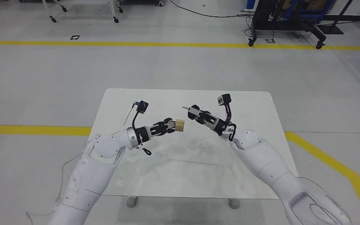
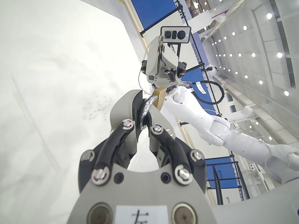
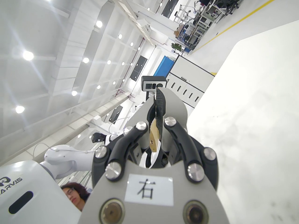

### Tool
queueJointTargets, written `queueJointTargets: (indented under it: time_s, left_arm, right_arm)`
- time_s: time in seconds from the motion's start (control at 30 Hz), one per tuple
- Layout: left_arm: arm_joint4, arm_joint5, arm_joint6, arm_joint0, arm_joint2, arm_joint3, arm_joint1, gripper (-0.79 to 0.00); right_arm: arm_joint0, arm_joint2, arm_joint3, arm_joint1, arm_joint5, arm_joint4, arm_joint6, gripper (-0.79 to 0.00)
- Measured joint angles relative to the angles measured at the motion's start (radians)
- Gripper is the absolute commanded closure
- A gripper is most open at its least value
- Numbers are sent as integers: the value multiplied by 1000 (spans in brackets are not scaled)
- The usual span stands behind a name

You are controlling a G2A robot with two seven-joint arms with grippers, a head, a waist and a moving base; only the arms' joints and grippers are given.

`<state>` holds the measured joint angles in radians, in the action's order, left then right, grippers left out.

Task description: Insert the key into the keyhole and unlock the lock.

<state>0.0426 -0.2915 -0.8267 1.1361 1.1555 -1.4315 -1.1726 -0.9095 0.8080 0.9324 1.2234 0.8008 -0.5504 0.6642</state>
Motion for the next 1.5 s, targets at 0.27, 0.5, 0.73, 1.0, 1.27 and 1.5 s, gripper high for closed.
queueJointTargets:
  time_s: [0.27,0.5,0.73,1.0,1.27,1.5]
  left_arm:
    - [16,15,9,-16,-1,26,0,0]
    - [27,17,7,-22,4,37,2,0]
    - [30,5,-60,-27,-22,32,2,0]
    - [9,-3,-38,-23,-33,20,3,0]
    - [-9,4,2,-14,-20,5,7,0]
    - [-40,24,72,-9,-6,-1,9,0]
  right_arm:
    - [-14,12,3,-4,57,1,146,0]
    - [-26,43,-6,-13,86,-23,222,0]
    - [-26,62,21,3,49,-102,136,0]
    - [4,15,-8,40,36,-80,113,0]
    - [4,5,-36,49,43,-92,232,0]
    - [-9,63,-52,37,73,-130,259,0]
